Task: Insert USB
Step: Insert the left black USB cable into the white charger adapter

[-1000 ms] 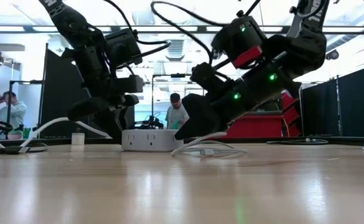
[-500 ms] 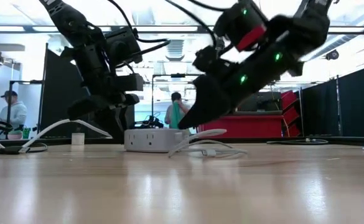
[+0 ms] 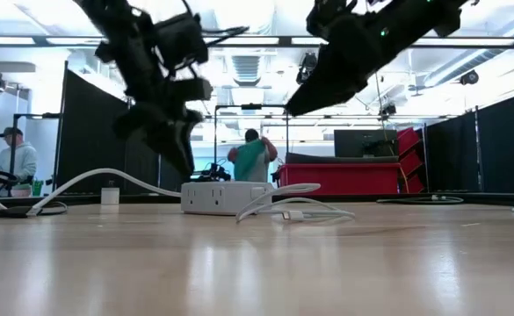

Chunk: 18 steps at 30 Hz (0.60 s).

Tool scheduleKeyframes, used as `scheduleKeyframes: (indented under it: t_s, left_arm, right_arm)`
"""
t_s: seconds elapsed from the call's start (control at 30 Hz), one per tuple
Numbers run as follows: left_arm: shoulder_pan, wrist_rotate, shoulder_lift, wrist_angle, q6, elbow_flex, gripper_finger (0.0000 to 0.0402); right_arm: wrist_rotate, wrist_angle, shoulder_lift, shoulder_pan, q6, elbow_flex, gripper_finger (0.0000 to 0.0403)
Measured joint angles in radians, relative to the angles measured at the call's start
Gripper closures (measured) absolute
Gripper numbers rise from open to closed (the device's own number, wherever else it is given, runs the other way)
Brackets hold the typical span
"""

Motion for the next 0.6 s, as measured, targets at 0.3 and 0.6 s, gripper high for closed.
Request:
scheduleKeyframes:
  t_s: [0.3, 0.6]
  left_arm:
    - [-0.065, 0.002, -0.108, -0.110, -0.070, 0.117, 0.0340]
    - [-0.224, 0.015, -0.182, -0.046, -0.203, 0.094, 0.0340]
  right_arm:
    - [-0.034, -0.059, -0.023, 0.007, -0.001, -0.001, 0.0177]
    - [-0.105, -0.174, -0.032, 0.013, 0.015, -0.001, 0.0194]
